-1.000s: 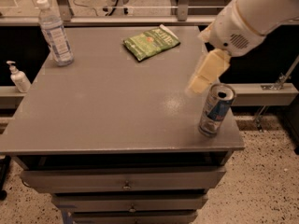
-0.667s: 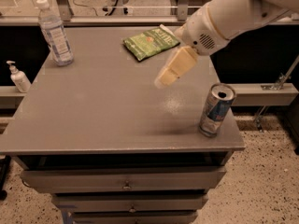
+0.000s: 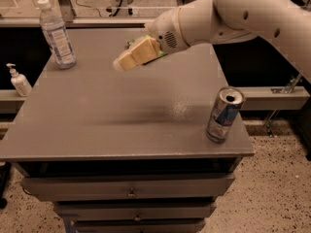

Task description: Knock blue plastic bottle over

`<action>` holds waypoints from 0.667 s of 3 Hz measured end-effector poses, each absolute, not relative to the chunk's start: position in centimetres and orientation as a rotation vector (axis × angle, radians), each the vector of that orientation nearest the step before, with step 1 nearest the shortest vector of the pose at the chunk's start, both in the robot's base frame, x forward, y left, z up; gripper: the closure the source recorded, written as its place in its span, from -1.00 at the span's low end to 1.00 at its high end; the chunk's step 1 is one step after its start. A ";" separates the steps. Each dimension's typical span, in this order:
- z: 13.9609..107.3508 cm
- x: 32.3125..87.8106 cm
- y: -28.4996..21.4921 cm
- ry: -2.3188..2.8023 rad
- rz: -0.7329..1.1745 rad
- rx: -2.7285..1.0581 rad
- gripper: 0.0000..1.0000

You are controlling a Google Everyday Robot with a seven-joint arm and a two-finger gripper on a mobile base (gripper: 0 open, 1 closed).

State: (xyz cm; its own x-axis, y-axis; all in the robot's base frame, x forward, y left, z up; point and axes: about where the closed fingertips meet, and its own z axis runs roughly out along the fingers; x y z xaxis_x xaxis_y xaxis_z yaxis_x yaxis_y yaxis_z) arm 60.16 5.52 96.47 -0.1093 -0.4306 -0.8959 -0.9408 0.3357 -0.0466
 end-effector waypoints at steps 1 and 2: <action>96.4 60.1 5.6 1.704 0.716 -1.241 -1.00; 97.8 60.3 6.2 1.705 0.646 -1.272 -1.00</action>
Offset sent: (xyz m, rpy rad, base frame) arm 0.0076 0.0120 0.0393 -0.1352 -0.0990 -0.0316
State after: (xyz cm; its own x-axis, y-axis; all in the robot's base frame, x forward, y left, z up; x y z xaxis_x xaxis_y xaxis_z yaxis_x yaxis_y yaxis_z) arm 60.32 6.19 97.83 -0.0813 -0.4744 -0.8766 -0.9361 0.3383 -0.0962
